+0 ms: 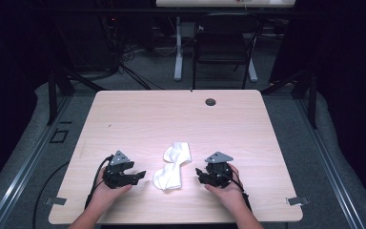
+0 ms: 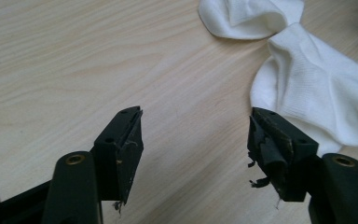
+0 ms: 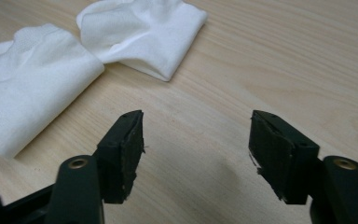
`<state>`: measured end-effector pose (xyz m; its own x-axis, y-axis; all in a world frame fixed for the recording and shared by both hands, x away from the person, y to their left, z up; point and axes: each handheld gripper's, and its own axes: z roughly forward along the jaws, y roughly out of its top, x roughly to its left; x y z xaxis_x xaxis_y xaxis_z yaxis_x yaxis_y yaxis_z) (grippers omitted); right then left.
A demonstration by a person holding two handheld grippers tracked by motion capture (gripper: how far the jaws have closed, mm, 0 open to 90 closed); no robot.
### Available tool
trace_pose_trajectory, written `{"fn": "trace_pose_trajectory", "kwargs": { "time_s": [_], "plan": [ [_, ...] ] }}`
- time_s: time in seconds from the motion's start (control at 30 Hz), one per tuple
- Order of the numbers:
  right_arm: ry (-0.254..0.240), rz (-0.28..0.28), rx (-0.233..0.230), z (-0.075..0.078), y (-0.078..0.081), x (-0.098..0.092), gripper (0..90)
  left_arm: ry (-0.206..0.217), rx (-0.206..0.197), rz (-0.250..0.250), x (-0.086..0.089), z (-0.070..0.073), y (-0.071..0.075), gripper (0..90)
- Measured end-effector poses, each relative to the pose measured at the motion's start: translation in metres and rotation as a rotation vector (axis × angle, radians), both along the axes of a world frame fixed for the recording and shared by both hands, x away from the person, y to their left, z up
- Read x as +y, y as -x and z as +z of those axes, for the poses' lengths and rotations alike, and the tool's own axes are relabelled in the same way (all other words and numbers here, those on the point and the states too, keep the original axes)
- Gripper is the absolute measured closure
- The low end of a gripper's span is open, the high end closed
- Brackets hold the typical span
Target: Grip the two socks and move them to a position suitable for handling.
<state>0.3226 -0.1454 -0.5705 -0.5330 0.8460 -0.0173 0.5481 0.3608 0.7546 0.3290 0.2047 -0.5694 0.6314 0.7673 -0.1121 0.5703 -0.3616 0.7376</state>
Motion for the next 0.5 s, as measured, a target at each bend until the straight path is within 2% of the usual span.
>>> {"fn": "trace_pose_trajectory", "kwargs": {
  "time_s": [0.07, 0.13, 0.17, 0.3, 0.33, 0.37, 0.4, 0.47, 0.5],
  "plan": [
    [-0.023, -0.004, 0.016, -0.0001, 0.0003, -0.0007, 41.7, 0.020, 0.010, -0.003, 0.0001, -0.0004, 0.0004, 37.8],
    [-0.037, -0.011, 0.022, -0.0007, 0.0002, -0.0004, 42.5, 0.021, 0.006, -0.010, 0.0001, -0.0001, 0.0006, 38.9],
    [-0.050, -0.014, 0.039, 0.0001, 0.0010, 0.0002, 47.7, 0.036, 0.004, -0.010, -0.0007, 0.0007, 0.0014, 39.0],
    [-0.075, 0.000, 0.036, 0.0017, 0.0011, 0.0020, 49.8, 0.025, -0.008, -0.018, -0.0017, 0.0003, 0.0015, 39.0],
    [-0.075, 0.000, 0.036, 0.0017, 0.0011, 0.0020, 49.8, 0.023, -0.007, -0.020, -0.0023, 0.0002, 0.0015, 39.0],
    [-0.052, 0.004, 0.037, 0.0018, 0.0015, 0.0039, 49.8, 0.030, -0.015, -0.028, -0.0043, -0.0002, 0.0021, 39.0],
    [-0.052, 0.004, 0.037, 0.0018, 0.0015, 0.0039, 49.8, 0.030, -0.015, -0.028, -0.0043, -0.0002, 0.0021, 39.0],
    [-0.065, 0.014, 0.074, 0.0025, 0.0021, 0.0054, 54.6, 0.028, -0.018, -0.030, -0.0071, 0.0000, 0.0037, 39.2],
    [-0.065, 0.014, 0.074, 0.0025, 0.0021, 0.0054, 54.6, 0.028, -0.018, -0.030, -0.0071, 0.0000, 0.0037, 39.9]
  ]
}}
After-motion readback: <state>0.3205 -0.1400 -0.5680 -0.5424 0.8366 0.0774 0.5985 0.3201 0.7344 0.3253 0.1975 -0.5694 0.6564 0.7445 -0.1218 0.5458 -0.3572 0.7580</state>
